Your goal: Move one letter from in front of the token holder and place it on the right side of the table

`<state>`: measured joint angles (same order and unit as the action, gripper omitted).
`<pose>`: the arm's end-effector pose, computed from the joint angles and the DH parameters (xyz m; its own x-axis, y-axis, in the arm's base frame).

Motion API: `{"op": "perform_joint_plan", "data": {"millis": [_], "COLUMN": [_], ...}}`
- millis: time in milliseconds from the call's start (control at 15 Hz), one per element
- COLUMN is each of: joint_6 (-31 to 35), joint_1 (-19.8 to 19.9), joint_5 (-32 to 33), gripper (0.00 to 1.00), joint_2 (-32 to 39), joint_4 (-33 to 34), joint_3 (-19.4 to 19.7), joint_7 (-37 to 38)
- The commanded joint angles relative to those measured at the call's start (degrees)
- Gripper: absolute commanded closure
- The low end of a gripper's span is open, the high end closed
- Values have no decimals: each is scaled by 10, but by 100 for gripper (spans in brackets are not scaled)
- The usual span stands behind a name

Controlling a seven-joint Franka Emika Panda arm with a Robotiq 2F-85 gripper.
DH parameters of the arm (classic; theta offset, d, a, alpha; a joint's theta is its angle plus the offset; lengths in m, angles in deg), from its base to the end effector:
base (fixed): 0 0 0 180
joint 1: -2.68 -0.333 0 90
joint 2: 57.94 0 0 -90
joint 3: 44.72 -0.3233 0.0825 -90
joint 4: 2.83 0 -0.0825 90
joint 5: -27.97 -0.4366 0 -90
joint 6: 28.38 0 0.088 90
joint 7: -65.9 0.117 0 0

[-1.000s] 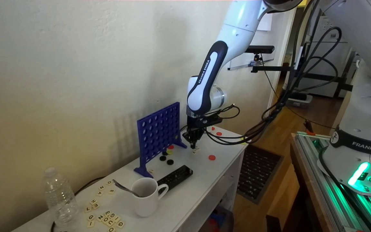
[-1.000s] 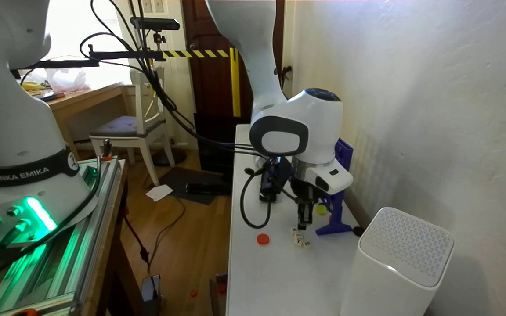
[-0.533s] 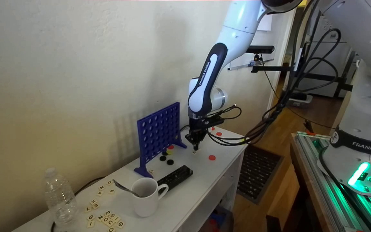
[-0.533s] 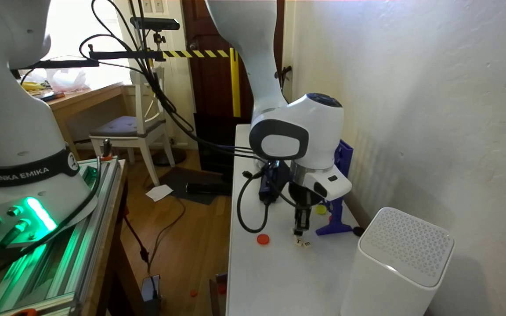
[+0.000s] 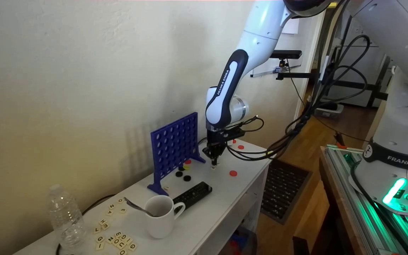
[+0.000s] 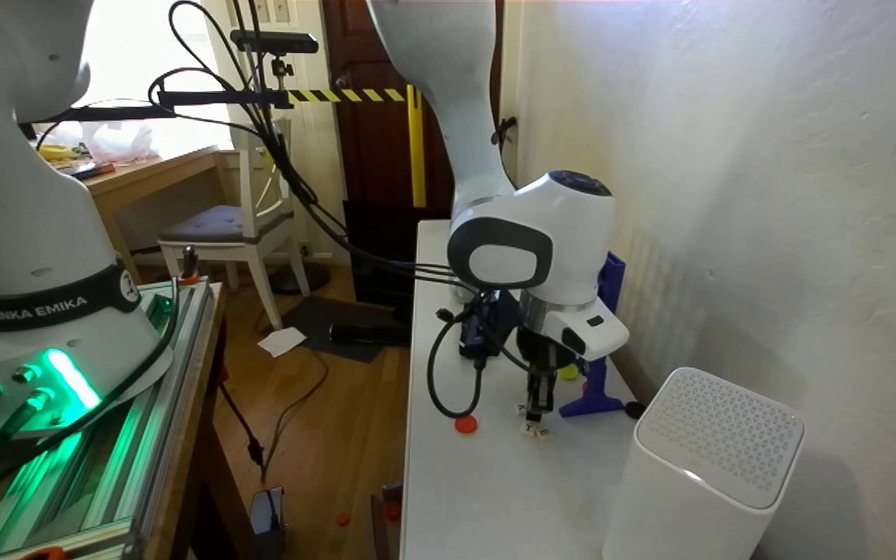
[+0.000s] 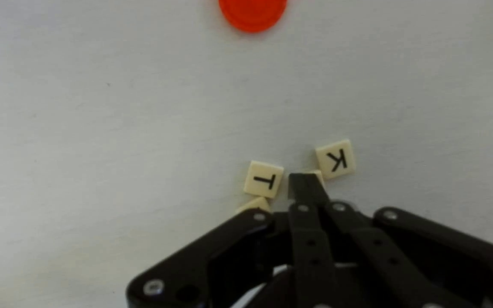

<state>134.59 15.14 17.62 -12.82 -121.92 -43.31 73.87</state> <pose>0.5511 -0.1473 -0.0138 0.8538 -0.5200 -0.0269 -0.5206 -0.8533 -0.0283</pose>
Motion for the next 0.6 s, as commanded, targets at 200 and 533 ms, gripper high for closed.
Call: {"op": "perform_joint_plan", "data": {"millis": [200, 533], "joint_6": [-41, -49], "joint_1": [18, 23], "joint_5": [-15, -23], "gripper": [100, 100], "joint_2": [17, 18], "joint_4": [15, 1], "joint_3": [-28, -37], "joint_7": [-33, -38]}}
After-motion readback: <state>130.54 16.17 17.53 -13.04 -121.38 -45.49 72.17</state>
